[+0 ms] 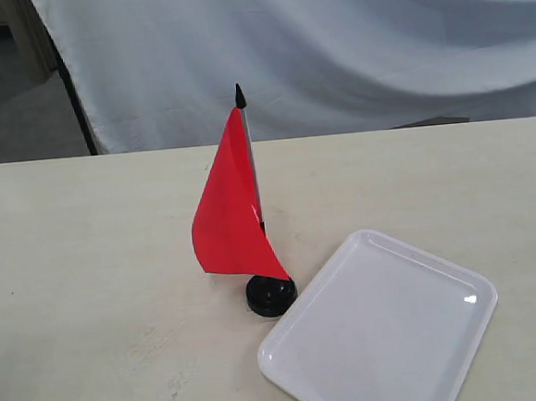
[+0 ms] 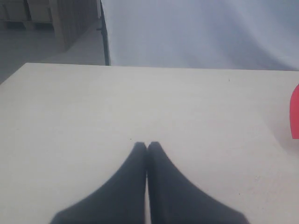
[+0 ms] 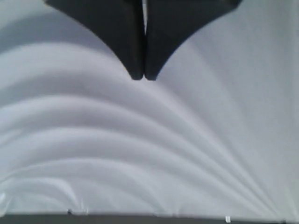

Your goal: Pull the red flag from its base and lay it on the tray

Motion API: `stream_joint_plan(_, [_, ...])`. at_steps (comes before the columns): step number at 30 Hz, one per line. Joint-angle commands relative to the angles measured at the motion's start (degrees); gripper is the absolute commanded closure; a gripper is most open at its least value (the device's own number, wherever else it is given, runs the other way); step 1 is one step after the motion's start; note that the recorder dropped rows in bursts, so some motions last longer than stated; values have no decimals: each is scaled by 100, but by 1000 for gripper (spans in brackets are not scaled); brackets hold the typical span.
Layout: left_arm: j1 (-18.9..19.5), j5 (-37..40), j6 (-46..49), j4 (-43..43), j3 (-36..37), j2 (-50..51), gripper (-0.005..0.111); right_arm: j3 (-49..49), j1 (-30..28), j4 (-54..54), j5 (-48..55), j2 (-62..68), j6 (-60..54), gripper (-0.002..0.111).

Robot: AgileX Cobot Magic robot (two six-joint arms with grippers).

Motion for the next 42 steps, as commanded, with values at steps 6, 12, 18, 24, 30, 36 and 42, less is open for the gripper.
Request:
stream_joint_plan(6, [-52, -53, 8, 0, 9, -6, 107, 13, 7, -25, -623, -22, 2309, 108])
stream_joint_plan(12, [-52, -53, 8, 0, 9, -6, 107, 13, 7, -25, -983, -22, 2297, 108])
stream_joint_plan(18, [-52, -53, 8, 0, 9, -6, 107, 13, 7, -849, -1612, 756, 2782, 108])
stream_joint_plan(24, [-52, -53, 8, 0, 9, -6, 107, 13, 7, -1308, -2952, 2471, 2940, 108])
stream_joint_plan(30, [-52, -53, 8, 0, 9, -6, 107, -466, 7, -2472, -4267, 4656, 2871, 108])
stream_joint_plan(36, [-52, -53, 8, 0, 9, -6, 107, -1322, 98, -4377, -4869, 7029, 2769, 108])
stream_joint_plan(42, [-52, -53, 8, 0, 9, -6, 107, -1623, 1012, -3202, -4869, 9501, 689, 108])
